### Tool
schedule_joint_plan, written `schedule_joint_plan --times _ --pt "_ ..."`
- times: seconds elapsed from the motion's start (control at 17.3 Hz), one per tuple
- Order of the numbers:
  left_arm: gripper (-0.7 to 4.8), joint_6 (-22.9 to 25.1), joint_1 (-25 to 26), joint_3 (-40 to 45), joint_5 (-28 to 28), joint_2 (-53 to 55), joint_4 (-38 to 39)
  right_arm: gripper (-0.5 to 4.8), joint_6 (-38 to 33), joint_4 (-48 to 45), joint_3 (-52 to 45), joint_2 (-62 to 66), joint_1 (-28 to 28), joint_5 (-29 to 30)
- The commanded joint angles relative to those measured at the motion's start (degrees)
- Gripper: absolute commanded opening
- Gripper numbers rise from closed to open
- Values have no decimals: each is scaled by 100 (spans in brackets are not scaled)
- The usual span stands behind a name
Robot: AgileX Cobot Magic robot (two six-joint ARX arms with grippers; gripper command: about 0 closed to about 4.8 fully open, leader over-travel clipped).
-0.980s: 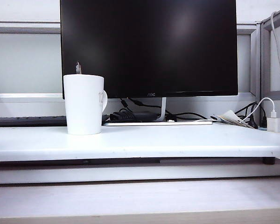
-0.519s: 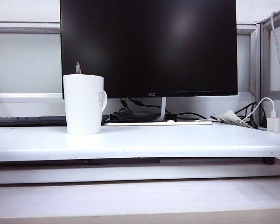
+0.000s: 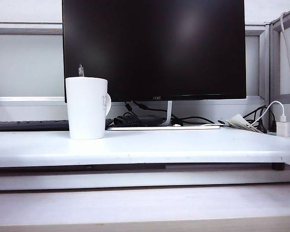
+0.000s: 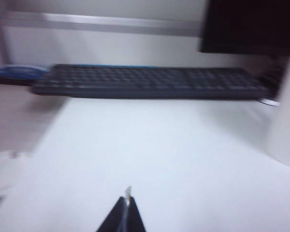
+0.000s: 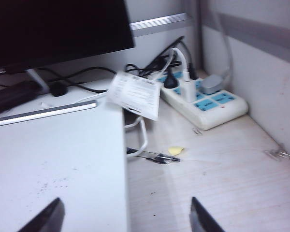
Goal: Pick up a spoon and stir the liquid in the cup.
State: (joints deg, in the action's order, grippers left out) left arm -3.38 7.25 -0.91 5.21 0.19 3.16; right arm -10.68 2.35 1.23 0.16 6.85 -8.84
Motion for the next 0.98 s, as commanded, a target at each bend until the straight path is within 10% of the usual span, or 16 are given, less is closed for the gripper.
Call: schedule_joint_plan --times 0.06,0.12,0.4,0.46,0.52,0.75,0.98 --pt "-5 -4 -4 -17 297 2 -9 323 -4 -92 31 -2 4 -26" --pt "-5 -4 -4 -17 297 2 -7 222 2 -26 31 -2 4 -24" --pt "-5 -4 -4 -17 299 2 -4 203 -20 83 31 -2 4 -7" --pt "-5 -4 -4 -17 297 2 -4 38 2 101 31 -2 2 -4" --pt "-5 -4 -4 -17 299 2 -4 8 190 98 31 -2 4 26" --pt "-5 -4 -4 -17 297 2 -4 -6 1862 142 28 -2 13 688" --pt "-5 -4 -4 -17 297 2 -4 -5 1386 164 28 -2 9 361"
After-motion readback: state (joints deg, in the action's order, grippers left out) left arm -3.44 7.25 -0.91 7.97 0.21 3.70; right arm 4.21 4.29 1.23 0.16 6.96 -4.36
